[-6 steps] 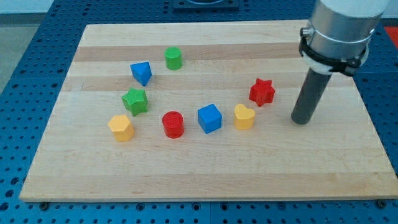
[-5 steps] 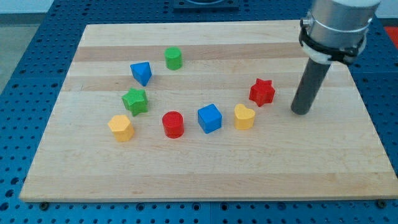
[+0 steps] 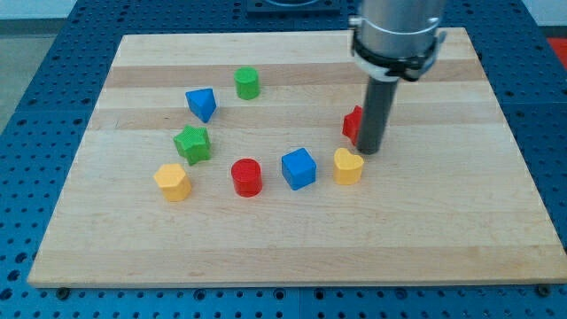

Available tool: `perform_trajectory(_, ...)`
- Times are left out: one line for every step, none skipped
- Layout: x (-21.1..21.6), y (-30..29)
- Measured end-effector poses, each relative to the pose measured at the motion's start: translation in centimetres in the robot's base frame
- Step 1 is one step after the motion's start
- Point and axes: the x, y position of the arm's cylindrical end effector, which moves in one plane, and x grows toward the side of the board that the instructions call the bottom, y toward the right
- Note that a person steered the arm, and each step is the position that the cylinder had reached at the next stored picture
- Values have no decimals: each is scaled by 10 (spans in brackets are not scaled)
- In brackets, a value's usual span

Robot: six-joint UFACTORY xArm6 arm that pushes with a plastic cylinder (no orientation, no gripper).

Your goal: Move red star slightly up

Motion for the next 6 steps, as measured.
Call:
perform_trajectory(-2,-16)
perform_trajectory(-6,-16)
perform_trajectory(-6,-1)
perform_trajectory(-5,16)
perform_trajectory(-26,23)
perform_trajectory(-47,23)
